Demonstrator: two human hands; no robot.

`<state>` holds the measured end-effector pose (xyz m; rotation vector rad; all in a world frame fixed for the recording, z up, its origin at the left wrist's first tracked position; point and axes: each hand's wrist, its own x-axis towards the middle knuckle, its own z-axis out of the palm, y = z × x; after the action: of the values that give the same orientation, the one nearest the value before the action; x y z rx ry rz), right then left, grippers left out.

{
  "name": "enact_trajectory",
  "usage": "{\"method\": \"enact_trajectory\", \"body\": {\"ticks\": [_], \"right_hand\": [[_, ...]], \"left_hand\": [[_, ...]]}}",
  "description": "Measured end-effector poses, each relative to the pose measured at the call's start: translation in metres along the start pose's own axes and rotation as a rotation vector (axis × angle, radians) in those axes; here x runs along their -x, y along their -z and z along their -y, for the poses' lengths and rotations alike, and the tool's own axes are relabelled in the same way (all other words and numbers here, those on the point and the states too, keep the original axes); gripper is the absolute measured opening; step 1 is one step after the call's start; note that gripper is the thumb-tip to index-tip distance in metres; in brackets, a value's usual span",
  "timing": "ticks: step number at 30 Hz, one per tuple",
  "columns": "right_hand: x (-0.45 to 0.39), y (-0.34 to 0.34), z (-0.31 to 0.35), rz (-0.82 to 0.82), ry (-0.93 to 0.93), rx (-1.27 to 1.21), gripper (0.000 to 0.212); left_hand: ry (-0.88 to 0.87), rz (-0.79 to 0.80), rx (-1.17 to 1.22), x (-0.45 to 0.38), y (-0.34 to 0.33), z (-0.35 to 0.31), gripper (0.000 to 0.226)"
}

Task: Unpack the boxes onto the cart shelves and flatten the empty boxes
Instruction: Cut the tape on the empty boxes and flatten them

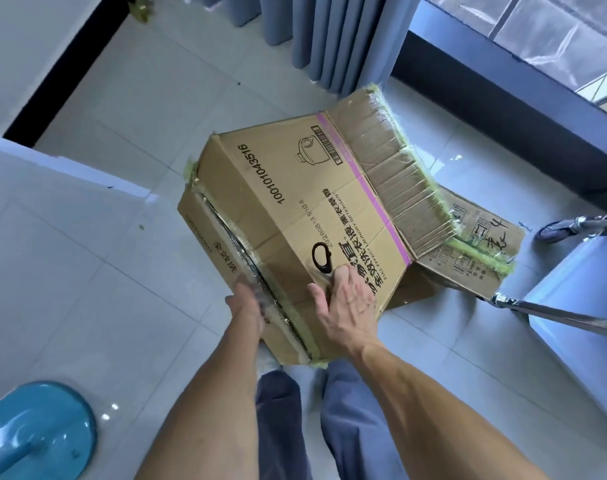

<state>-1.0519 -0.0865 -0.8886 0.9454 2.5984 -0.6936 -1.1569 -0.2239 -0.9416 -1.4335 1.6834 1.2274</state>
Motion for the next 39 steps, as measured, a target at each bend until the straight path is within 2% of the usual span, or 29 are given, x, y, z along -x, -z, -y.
{"method": "enact_trajectory", "body": {"ticks": [2, 5, 7, 10, 12, 15, 21, 24, 26, 29, 30, 36, 39], "right_hand": [[0.005, -0.003, 0.009, 0.033, -0.008, 0.043, 0.033], [0.011, -0.018, 0.029, 0.019, -0.035, 0.104, 0.030], [0.008, -0.026, 0.040, -0.060, -0.047, 0.117, 0.027], [0.002, -0.031, 0.040, -0.128, -0.056, 0.101, 0.027], [0.006, -0.029, 0.035, -0.156, -0.058, 0.103, 0.025], [0.008, -0.023, 0.032, -0.231, -0.107, 0.072, 0.024], [0.001, -0.019, 0.035, -0.215, -0.196, 0.085, 0.028], [-0.006, -0.018, 0.027, -0.249, -0.214, 0.067, 0.029], [-0.011, -0.015, 0.025, -0.288, -0.199, 0.051, 0.030], [-0.015, -0.013, 0.026, -0.302, -0.234, 0.054, 0.030], [-0.015, -0.013, 0.026, -0.298, -0.244, 0.060, 0.029], [-0.015, -0.006, 0.031, -0.288, -0.218, 0.039, 0.025], [-0.018, 0.002, 0.042, -0.308, -0.193, 0.012, 0.024]], "left_hand": [[-0.047, 0.106, 0.029, 0.000, 0.003, -0.003, 0.036], [-0.118, 0.203, -0.222, 0.004, 0.002, -0.010, 0.029], [-0.251, 0.154, -0.426, -0.005, 0.001, -0.015, 0.029], [-0.348, 0.035, -0.474, -0.019, 0.011, -0.022, 0.028], [-0.335, 0.021, -0.498, -0.024, 0.026, -0.011, 0.030], [-0.197, 0.024, -0.529, -0.032, 0.048, 0.003, 0.045], [-0.105, 0.068, -0.506, -0.050, 0.059, -0.003, 0.064], [-0.013, 0.107, -0.400, -0.056, 0.058, -0.007, 0.068], [0.030, 0.168, -0.335, -0.056, 0.053, -0.008, 0.062], [0.078, 0.263, -0.220, -0.052, 0.044, -0.005, 0.027], [0.067, 0.275, -0.200, -0.051, 0.041, -0.003, 0.024], [-0.029, 0.208, -0.171, -0.052, 0.038, 0.007, 0.028], [0.013, 0.264, -0.083, -0.045, 0.039, 0.005, 0.025]]}}
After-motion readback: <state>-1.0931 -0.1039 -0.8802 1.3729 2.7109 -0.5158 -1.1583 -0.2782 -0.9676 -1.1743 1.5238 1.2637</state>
